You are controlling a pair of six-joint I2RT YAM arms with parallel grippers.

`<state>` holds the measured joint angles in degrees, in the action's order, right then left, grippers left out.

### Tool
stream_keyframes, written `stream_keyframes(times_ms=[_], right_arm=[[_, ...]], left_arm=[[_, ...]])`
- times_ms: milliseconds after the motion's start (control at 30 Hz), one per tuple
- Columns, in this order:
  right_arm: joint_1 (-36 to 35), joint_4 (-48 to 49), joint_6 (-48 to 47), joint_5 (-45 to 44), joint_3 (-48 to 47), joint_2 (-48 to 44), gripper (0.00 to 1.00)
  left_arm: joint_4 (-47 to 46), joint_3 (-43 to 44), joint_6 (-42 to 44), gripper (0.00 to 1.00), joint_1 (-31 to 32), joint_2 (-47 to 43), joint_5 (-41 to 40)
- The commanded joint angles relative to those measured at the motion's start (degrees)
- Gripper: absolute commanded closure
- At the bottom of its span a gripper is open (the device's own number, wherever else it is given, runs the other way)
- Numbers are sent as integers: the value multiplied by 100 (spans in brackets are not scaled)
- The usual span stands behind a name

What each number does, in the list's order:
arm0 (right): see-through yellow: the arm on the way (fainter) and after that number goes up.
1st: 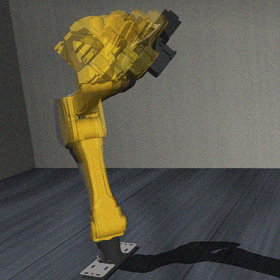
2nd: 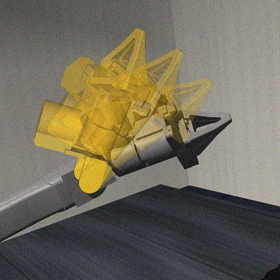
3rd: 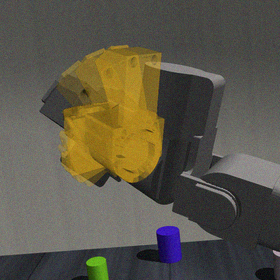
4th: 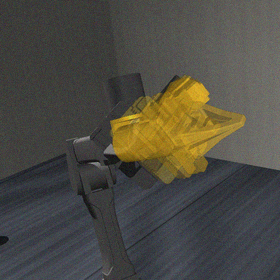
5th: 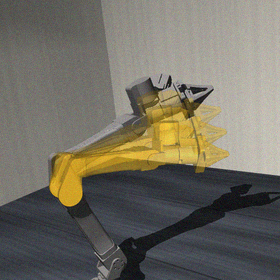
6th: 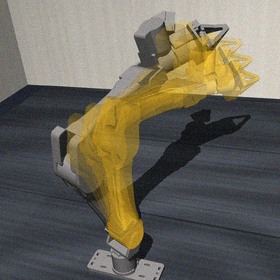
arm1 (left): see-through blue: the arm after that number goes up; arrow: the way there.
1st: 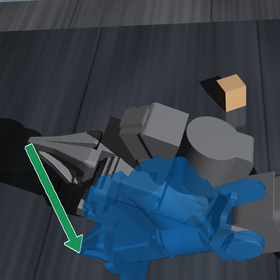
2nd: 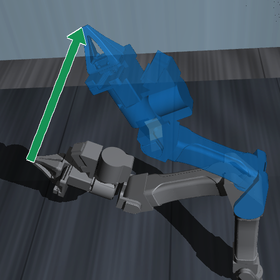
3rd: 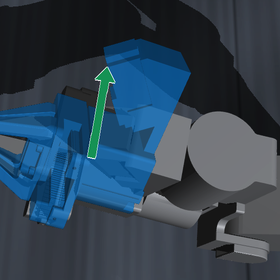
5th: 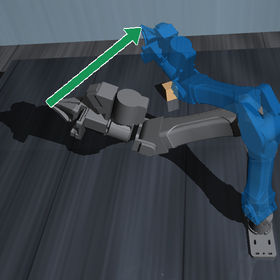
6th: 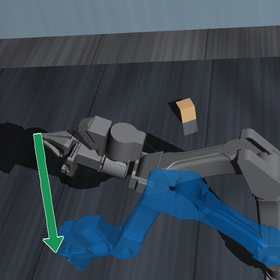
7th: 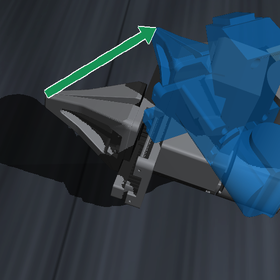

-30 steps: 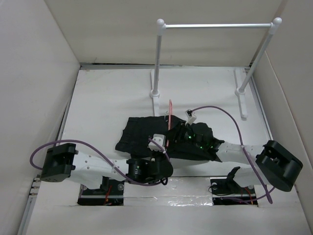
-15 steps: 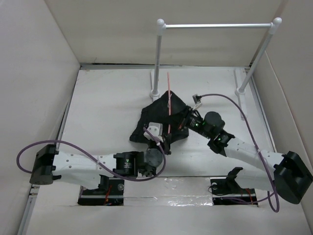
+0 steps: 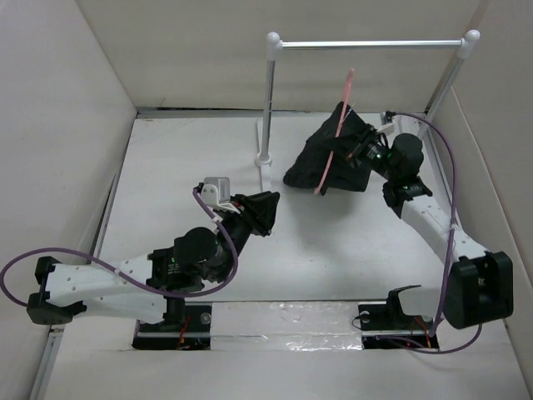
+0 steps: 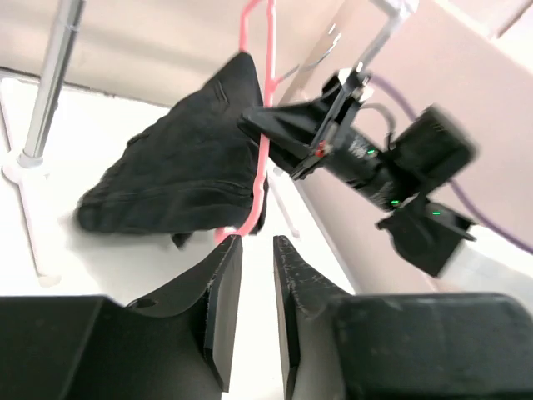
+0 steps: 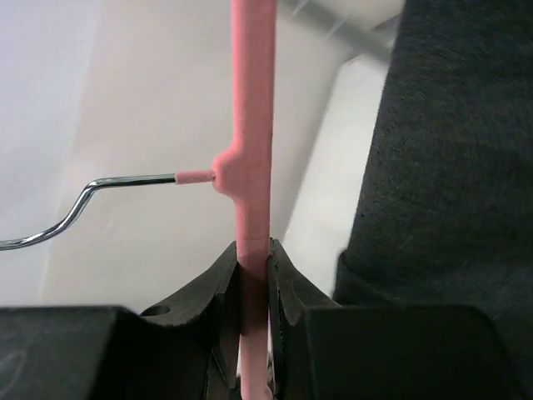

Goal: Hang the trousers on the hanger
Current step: Place the hanger at the clothesline.

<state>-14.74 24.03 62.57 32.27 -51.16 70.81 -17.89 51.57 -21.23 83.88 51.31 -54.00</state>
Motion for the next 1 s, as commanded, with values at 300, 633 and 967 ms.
stream_keyframes(times_ms=[300,633,967], right_arm=[[1130,-136,-403,446,-1546,311,100],[1799,-267,-61,613,-2679,1074,100],[2116,-663,19,587,-3937,1892,100]], left_arm=[[269,-156,-364,78,-56,-262,-102],[620,-191,-706,77,-56,-147,109],[927,-403,-944,77,-56,-534,48]])
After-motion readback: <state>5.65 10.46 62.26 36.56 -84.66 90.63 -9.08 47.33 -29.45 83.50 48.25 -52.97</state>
